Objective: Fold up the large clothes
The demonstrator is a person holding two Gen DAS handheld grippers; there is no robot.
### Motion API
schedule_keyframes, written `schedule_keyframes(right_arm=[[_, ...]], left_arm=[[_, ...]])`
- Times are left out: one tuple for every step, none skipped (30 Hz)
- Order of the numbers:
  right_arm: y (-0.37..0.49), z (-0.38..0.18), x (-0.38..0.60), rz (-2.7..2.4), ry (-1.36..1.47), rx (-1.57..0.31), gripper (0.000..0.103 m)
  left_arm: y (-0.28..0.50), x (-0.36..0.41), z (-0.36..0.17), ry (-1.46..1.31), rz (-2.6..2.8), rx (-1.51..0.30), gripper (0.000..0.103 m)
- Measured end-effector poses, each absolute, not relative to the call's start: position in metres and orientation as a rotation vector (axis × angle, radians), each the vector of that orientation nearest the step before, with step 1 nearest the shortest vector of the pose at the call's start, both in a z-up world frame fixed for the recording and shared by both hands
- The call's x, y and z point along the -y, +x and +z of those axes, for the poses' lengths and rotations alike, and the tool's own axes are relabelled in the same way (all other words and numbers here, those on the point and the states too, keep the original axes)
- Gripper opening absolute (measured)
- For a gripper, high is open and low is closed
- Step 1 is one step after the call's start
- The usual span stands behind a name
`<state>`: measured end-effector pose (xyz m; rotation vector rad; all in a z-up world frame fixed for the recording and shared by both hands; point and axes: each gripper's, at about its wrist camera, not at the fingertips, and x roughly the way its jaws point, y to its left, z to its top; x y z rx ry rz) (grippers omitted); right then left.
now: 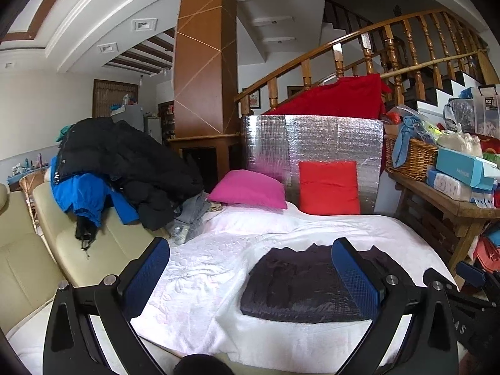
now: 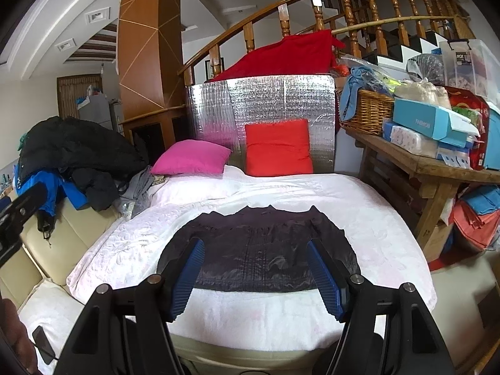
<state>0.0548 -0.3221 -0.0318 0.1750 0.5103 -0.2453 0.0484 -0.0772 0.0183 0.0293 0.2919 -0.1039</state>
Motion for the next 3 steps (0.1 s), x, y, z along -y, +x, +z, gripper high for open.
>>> schedule_keyframes(right_arm=[[0.061,-0.034,0.326,-0.252,0.176,-0.519,0.072],[0.069,-0.037,0.333,-0.261,0.178,-0.53,0.072],[0.077,-0.041,0.342,-0.274,0.181,-0.542,0.072]], left_arm=[[0.054,0.08,0.016,0.032,-0.113,-0.293,0.103],[0.059,0.082,0.014,0.033,-0.113,-0.295,0.103],[0.067,0.086,0.01,0.037,-0.108,-0.303,0.103]])
